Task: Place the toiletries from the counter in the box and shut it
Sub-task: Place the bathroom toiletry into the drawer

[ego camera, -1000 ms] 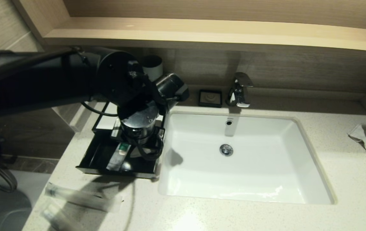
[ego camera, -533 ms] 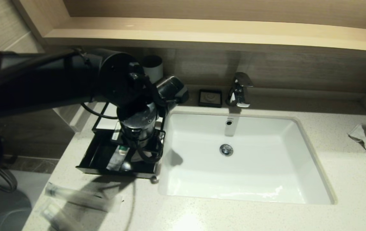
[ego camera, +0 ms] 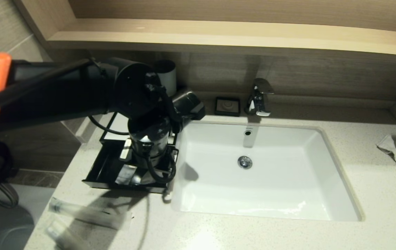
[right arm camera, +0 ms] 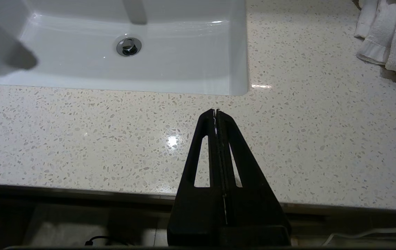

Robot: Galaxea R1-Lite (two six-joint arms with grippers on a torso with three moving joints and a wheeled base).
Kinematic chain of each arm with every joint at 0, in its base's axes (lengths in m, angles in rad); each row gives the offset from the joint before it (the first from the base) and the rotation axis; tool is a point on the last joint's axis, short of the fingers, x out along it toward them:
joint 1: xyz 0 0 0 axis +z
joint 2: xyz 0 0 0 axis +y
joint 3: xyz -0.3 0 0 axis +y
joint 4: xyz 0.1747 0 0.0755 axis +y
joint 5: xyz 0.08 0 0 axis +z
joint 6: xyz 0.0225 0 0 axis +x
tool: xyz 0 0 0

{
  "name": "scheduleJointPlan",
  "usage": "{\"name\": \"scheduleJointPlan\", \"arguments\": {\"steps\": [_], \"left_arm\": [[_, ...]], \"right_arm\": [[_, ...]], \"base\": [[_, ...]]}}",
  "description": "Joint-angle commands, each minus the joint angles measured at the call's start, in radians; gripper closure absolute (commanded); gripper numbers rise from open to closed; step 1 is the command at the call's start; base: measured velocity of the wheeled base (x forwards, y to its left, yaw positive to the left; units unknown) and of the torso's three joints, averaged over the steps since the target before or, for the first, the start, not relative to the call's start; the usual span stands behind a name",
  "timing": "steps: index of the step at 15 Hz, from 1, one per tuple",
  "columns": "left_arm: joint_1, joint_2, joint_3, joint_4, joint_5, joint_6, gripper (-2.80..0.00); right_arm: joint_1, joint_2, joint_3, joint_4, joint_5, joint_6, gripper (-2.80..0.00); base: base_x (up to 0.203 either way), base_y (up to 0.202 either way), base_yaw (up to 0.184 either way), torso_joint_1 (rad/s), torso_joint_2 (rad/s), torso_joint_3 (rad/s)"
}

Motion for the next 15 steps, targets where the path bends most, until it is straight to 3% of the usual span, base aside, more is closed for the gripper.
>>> {"name": "scheduleJointPlan", "arguments": {"steps": [1,15], "left_arm": [[-0.002,0.017,0.0,0.017,0.003,-0.01,0.0],[0.008,0.072,-0.006,-0.059,0.001,0.011,0.0]], "right_arm": [[0.0,0.0,0.0,0.0,0.0,-0.001,0.0],[0.0,0.0,0.0,0.0,0.0,-0.001,0.0]], "base": [[0.0,0.0,0.0,0.0,0.0,0.0],[0.0,0.0,0.0,0.0,0.0,0.0]]}}
